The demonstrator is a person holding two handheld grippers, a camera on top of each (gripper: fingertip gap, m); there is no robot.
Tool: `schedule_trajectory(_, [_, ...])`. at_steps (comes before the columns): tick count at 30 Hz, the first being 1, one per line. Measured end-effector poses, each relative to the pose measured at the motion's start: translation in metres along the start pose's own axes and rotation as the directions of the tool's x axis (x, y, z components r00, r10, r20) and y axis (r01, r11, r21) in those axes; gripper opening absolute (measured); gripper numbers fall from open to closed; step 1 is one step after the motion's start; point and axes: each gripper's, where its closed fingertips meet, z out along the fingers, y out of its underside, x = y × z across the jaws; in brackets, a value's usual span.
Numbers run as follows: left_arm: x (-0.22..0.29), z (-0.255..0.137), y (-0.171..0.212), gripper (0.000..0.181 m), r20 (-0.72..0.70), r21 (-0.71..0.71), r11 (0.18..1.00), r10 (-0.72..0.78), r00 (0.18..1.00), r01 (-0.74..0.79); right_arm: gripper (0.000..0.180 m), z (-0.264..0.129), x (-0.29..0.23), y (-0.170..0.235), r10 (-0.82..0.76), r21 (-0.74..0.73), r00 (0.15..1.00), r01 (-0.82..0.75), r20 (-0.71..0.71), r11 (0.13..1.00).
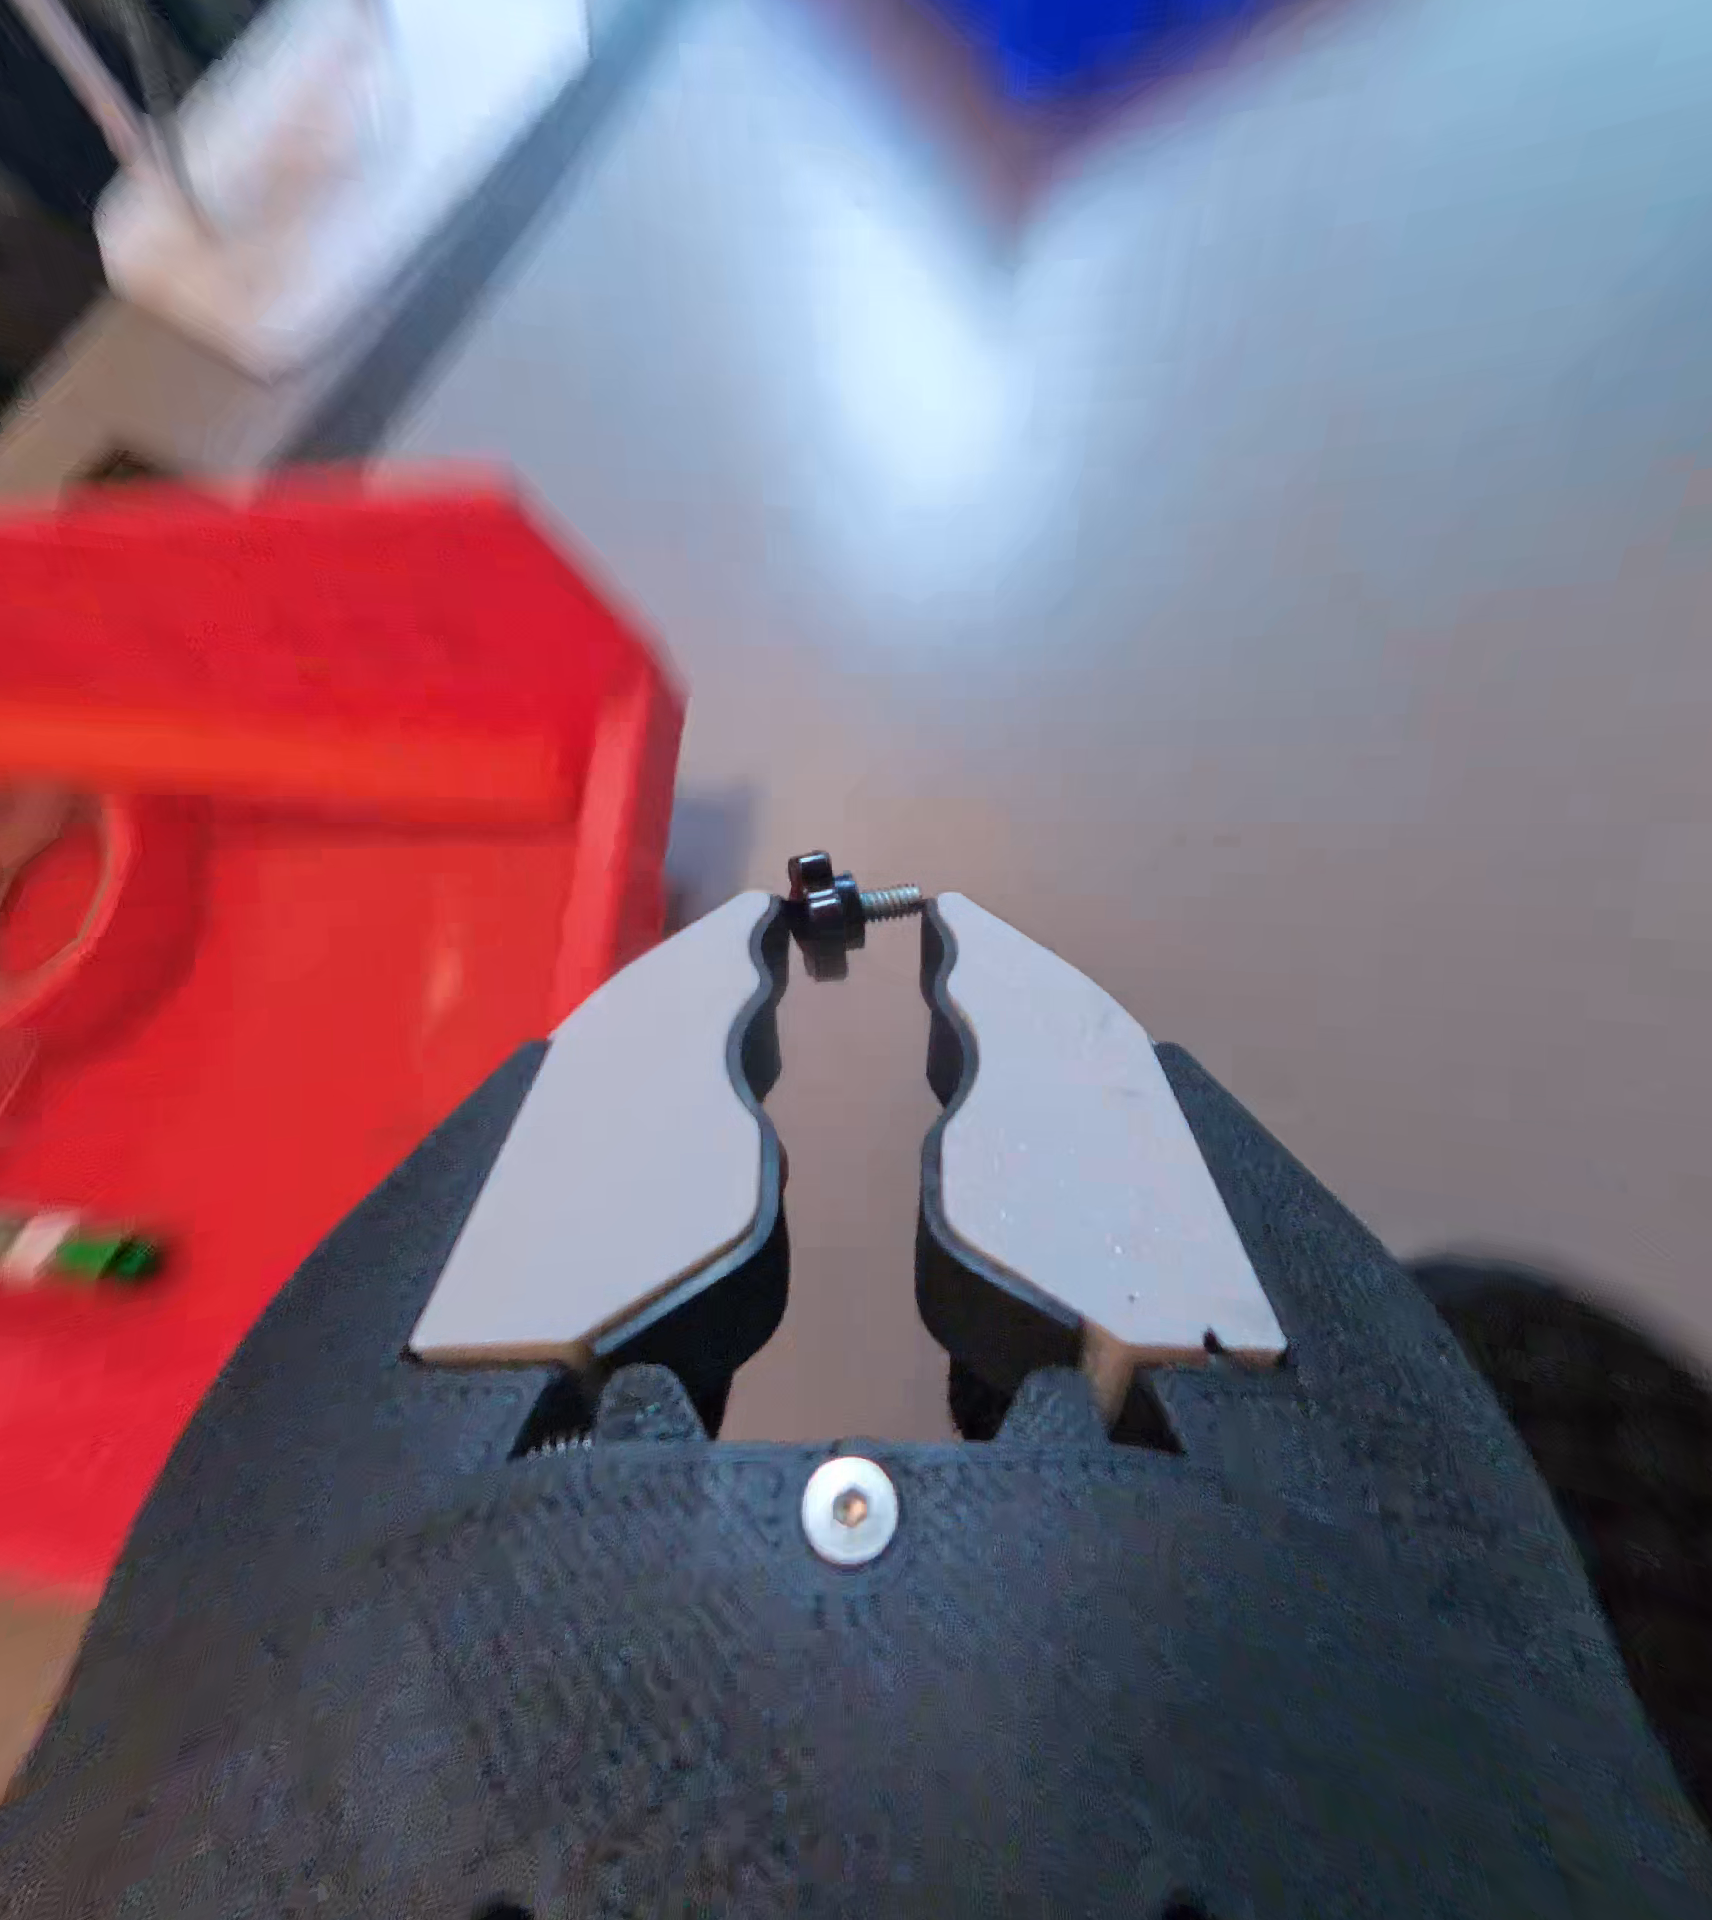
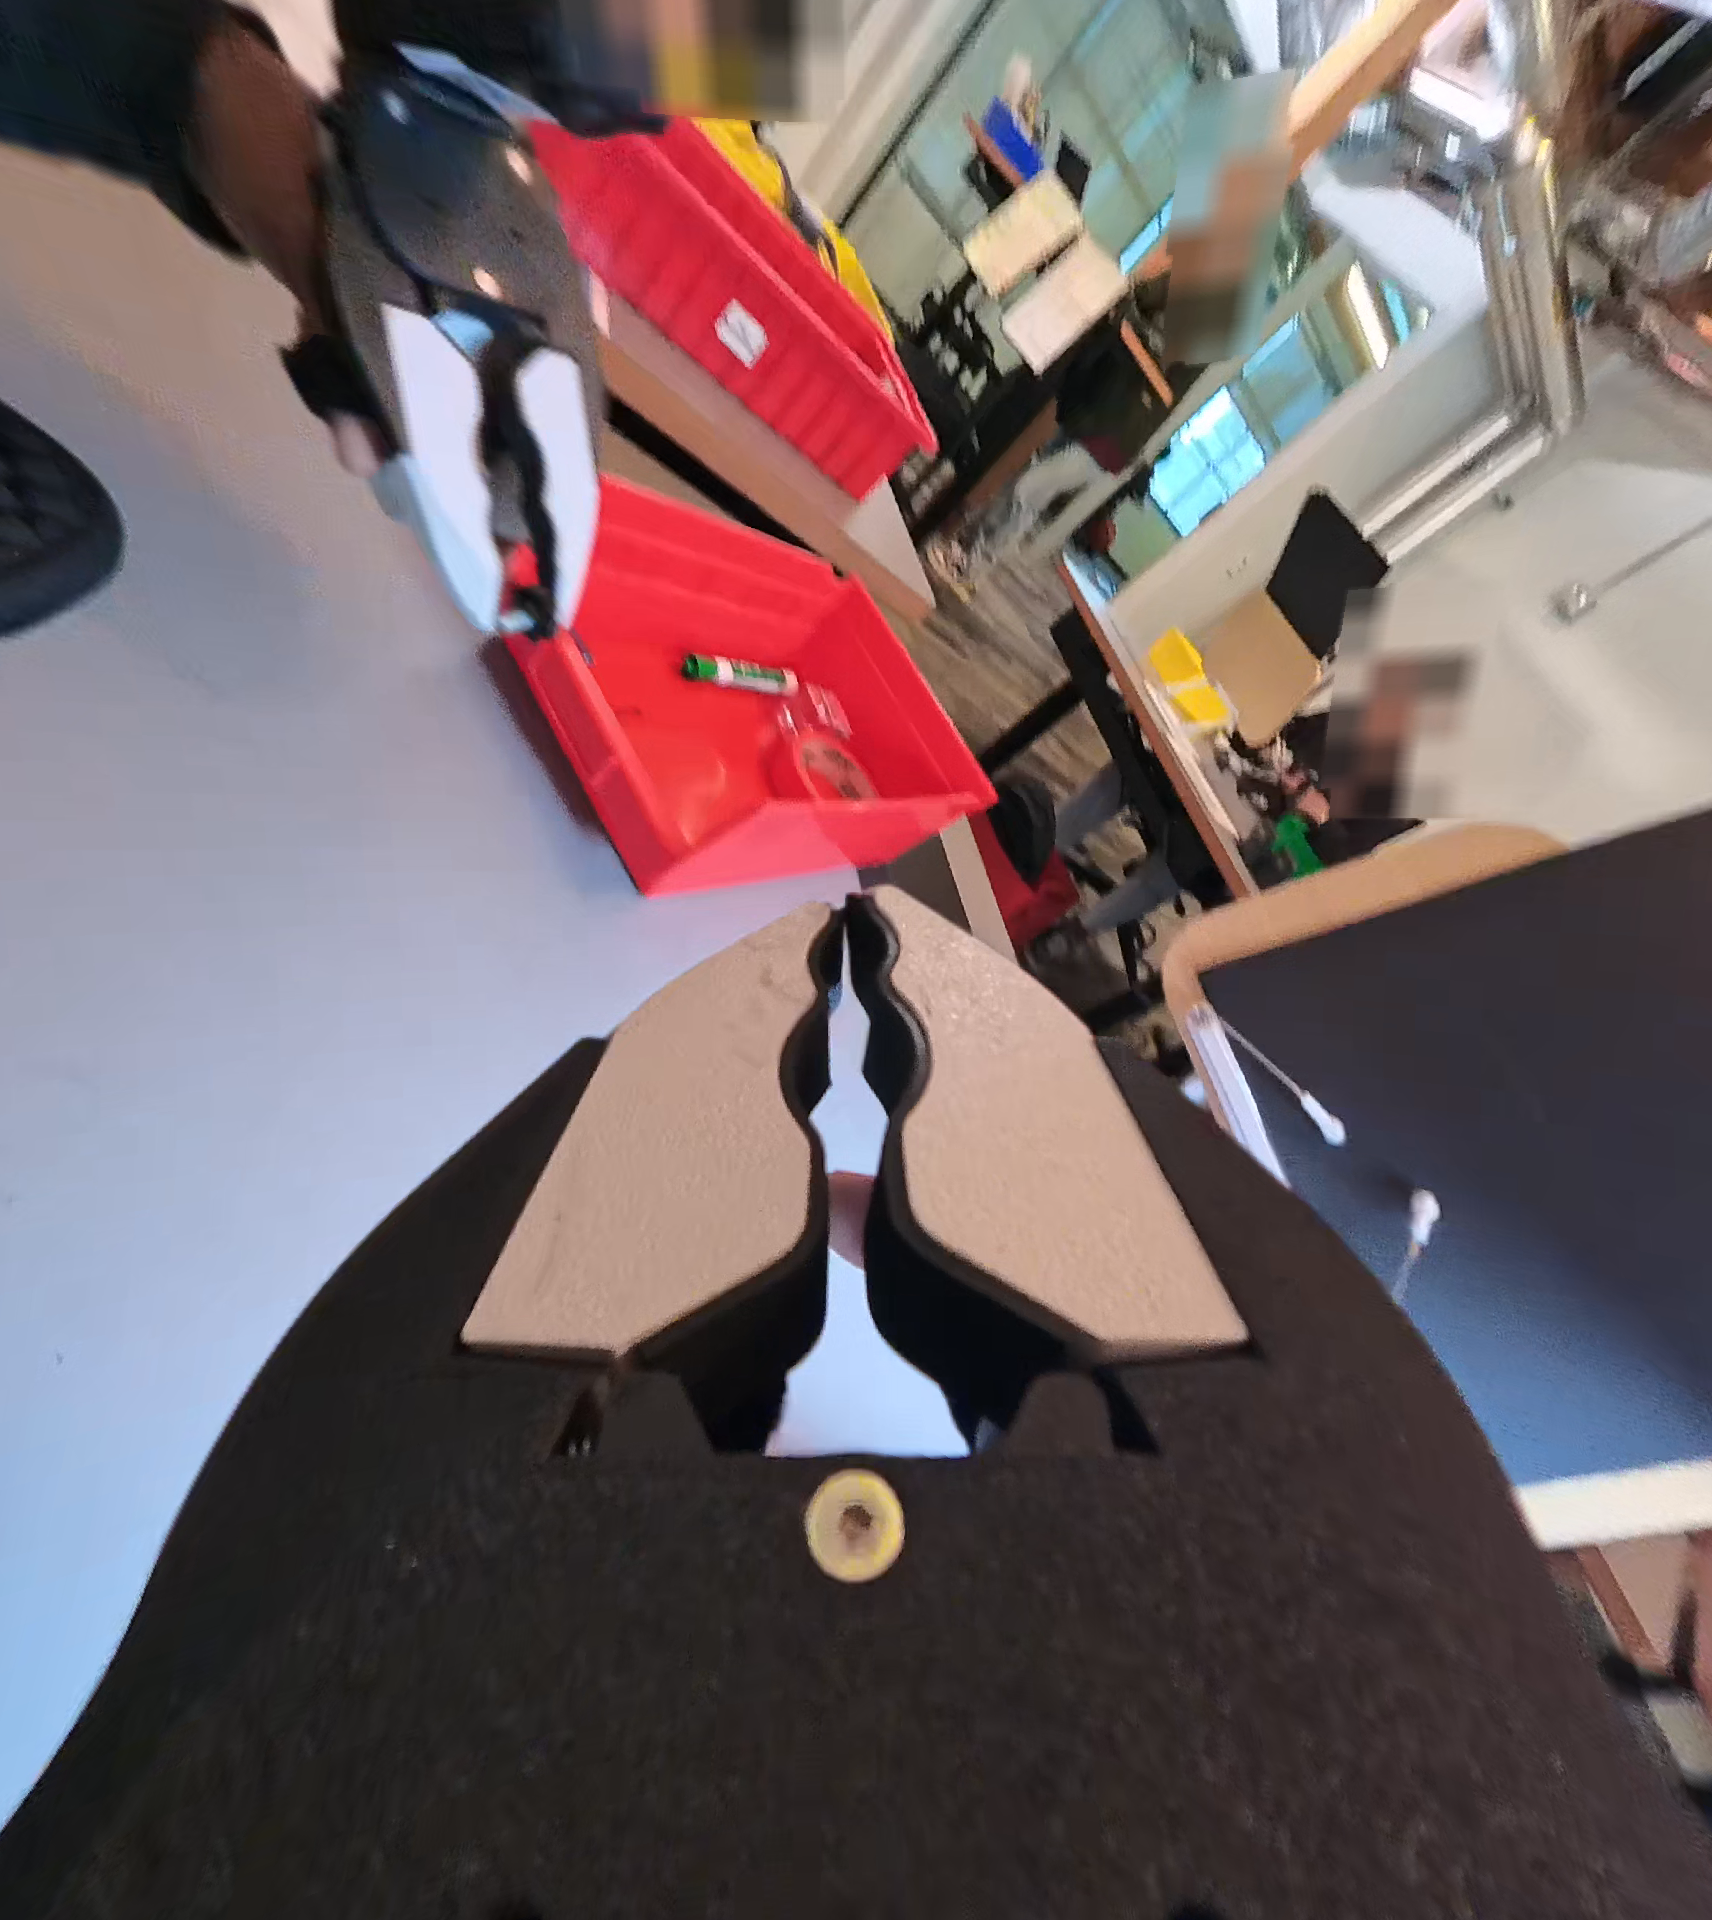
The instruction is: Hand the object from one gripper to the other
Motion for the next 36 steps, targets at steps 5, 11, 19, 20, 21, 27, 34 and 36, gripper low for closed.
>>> schedule_trajectory(5, [0.056, -0.001, -0.132, 0.024, -0.371, 0.426, 0.854, -0.136, 0.918, 0.299, 0.012, 0.009, -0.023, -0.030, -0.077, 0.136, 0.997, 0.074, 0.019, 0.988])
schedule_trajectory(11, [0.107, 0.018, -0.211, 0.024, -0.741, 0.371, 0.740, -0.128, 0.659, 0.561, 0.015, -0.004, -0.017, -0.047, -0.179, 0.152, 0.982, 0.187, -0.067, 0.971])
schedule_trajectory(19, [0.124, 0.023, -0.224, 0.025, -0.857, 0.301, 0.727, -0.077, 0.509, 0.617, 0.006, -0.020, -0.015, -0.044, -0.058, 0.153, 0.997, 0.050, 0.052, 0.987])
schedule_trajectory(20, [0.122, 0.021, -0.222, 0.028, -0.831, 0.353, 0.731, -0.042, 0.554, 0.585, 0.006, -0.022, -0.012, -0.044, 0.008, 0.162, 0.997, -0.022, 0.083, 0.987])
schedule_trajectory(21, [0.117, 0.020, -0.220, 0.030, -0.781, 0.415, 0.734, -0.015, 0.624, 0.537, 0.006, -0.023, -0.009, -0.042, 0.093, 0.161, 0.989, -0.111, 0.116, 0.981])
schedule_trajectory(27, [0.106, 0.021, -0.214, 0.032, -0.391, 0.601, 0.788, 0.142, 0.909, 0.135, 0.006, -0.018, -0.003, -0.035, 0.582, 0.104, 0.703, -0.670, 0.409, 0.735])
schedule_trajectory(34, [0.109, 0.033, -0.209, 0.036, -0.236, 0.581, 0.814, 0.203, 0.950, -0.029, 0.006, -0.010, -0.006, -0.038, 0.698, 0.043, 0.439, -0.861, 0.566, 0.507])
schedule_trajectory(36, [0.110, 0.033, -0.211, 0.035, -0.238, 0.587, 0.809, 0.194, 0.952, -0.018, 0.006, -0.010, -0.005, -0.036, 0.702, 0.043, 0.440, -0.862, 0.561, 0.505])
